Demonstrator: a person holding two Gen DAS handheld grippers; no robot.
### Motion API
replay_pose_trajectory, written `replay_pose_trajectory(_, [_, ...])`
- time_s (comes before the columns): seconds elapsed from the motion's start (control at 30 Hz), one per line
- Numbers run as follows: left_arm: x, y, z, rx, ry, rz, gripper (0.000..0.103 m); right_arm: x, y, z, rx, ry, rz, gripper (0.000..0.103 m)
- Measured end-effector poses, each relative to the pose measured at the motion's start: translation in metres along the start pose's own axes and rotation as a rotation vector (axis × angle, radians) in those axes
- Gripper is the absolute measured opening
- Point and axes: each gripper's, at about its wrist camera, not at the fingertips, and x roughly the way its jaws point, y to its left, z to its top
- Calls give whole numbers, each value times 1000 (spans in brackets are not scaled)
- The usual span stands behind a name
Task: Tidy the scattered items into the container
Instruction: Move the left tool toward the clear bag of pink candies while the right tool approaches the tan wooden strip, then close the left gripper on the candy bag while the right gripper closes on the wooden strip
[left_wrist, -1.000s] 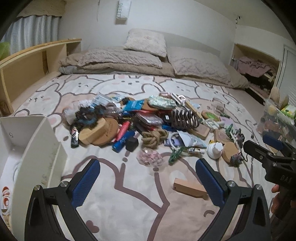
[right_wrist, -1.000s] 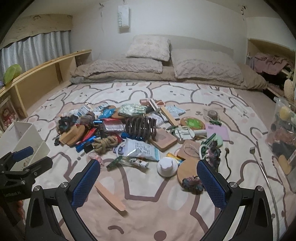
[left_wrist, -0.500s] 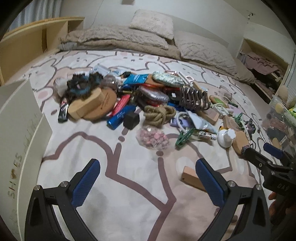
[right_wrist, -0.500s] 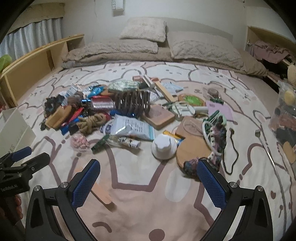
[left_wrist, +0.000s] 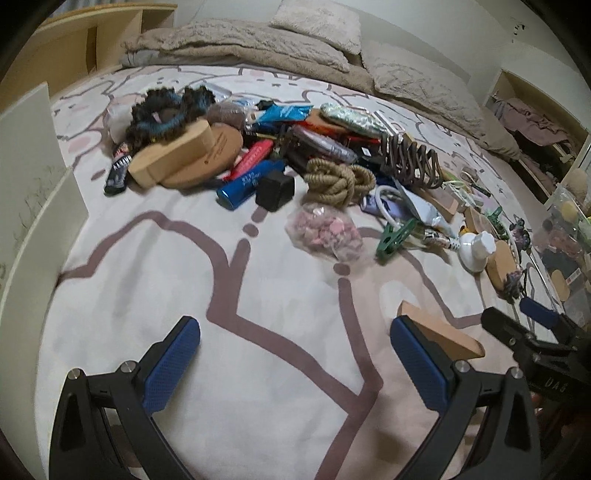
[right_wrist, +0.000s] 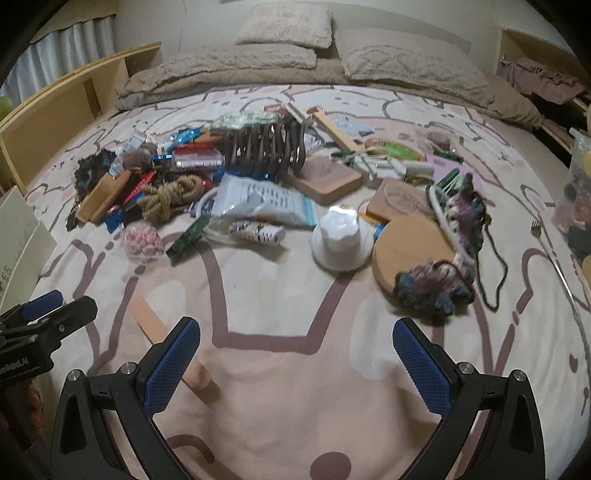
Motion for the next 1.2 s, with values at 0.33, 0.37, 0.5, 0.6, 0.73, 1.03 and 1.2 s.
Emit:
replay_pose_trajectory(0.33, [5,-8,-12,63,-1,24,99,5,19,-11,-47,1,58,103])
replay_pose_trajectory(0.37, [5,-8,-12,66,-3,26,96,4,22,-12,-60,1,72,103])
replay_pose_trajectory(0.5, [4,-5,-15,82,-4,30,87,3,38,-16,-134,-4,89,103])
replay_pose_trajectory(0.6, [1,-1,-17,85,-8,27,81,6,50,-20,-176,2,75,103])
replay_pose_trajectory(0.73, [-2,5,-17,78,-9,16,74,11,61,-22,-207,7,87,103])
replay_pose_trajectory(1.03, [10,-6,12,94,-8,-34,73,12,78,-29,-263,-25,133,65])
replay_pose_trajectory(1.2, [25,-20,30,132,5,-45,73,8,73,-33,-238,-51,151,35])
